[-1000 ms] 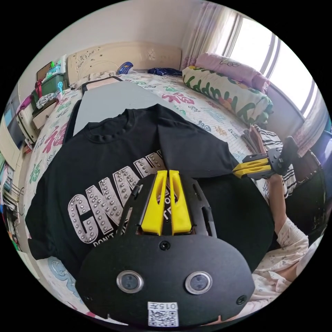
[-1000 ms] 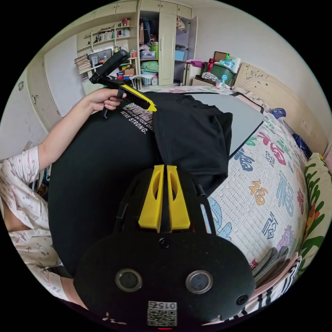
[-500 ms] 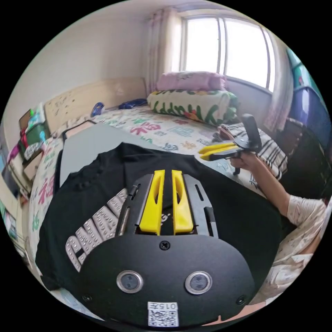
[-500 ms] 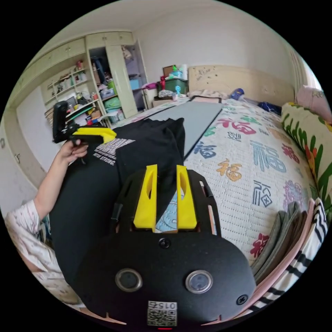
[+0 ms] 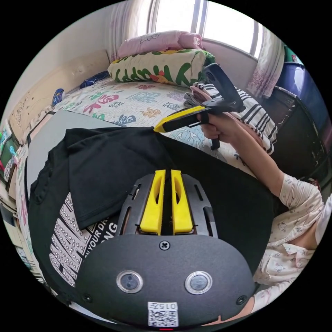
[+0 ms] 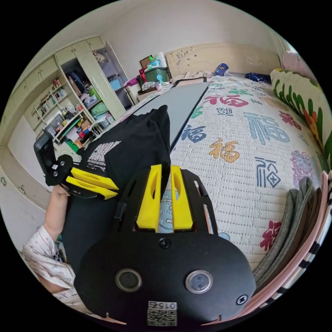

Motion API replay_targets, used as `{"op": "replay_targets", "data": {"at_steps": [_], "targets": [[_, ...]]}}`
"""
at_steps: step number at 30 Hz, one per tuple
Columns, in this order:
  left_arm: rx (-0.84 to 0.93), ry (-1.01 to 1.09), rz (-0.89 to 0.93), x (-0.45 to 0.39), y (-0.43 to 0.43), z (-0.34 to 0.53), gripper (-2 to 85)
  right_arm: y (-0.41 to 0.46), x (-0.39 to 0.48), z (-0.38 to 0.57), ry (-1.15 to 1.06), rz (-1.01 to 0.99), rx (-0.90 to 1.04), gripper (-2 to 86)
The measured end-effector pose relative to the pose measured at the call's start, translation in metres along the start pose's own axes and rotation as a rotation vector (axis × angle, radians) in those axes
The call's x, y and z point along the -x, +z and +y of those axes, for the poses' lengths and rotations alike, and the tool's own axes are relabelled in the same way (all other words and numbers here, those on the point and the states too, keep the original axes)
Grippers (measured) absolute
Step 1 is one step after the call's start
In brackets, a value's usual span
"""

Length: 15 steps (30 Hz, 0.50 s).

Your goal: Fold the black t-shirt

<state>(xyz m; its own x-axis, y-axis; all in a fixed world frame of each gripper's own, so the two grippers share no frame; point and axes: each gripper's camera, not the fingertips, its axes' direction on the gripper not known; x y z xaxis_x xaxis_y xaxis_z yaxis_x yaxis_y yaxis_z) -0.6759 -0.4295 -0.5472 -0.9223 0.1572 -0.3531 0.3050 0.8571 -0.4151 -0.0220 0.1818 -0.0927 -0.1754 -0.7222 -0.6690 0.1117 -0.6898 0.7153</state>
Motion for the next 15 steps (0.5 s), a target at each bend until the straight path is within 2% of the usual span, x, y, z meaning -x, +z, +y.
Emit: {"op": "replay_targets", "data": {"at_steps": [4, 6, 8, 10, 12, 15], "targets": [[0.002, -0.012, 0.035, 0.001, -0.053, -0.022, 2.0, -0.007, -0.043, 0.012, 0.078, -0.044, -0.029, 0.6], [-0.094, -0.079, 0.044, 0.014, -0.095, -0.031, 2.1, -0.017, -0.052, 0.021, 0.051, -0.069, -0.067, 0.8], [-0.276, -0.192, 0.049, 0.038, -0.167, -0.034, 2.5, -0.038, -0.052, 0.039, 0.020, -0.007, -0.157, 1.1], [-0.382, -0.282, 0.037, 0.061, -0.225, -0.025, 3.0, -0.055, -0.045, 0.054, -0.010, 0.040, -0.231, 1.4], [-0.458, -0.378, -0.016, 0.087, -0.285, -0.003, 3.8, -0.069, -0.031, 0.068, -0.048, 0.040, -0.304, 1.9], [-0.583, -0.549, -0.112, 0.132, -0.387, 0.075, 7.6, -0.073, 0.007, 0.088, -0.159, -0.019, -0.359, 3.0]]}}
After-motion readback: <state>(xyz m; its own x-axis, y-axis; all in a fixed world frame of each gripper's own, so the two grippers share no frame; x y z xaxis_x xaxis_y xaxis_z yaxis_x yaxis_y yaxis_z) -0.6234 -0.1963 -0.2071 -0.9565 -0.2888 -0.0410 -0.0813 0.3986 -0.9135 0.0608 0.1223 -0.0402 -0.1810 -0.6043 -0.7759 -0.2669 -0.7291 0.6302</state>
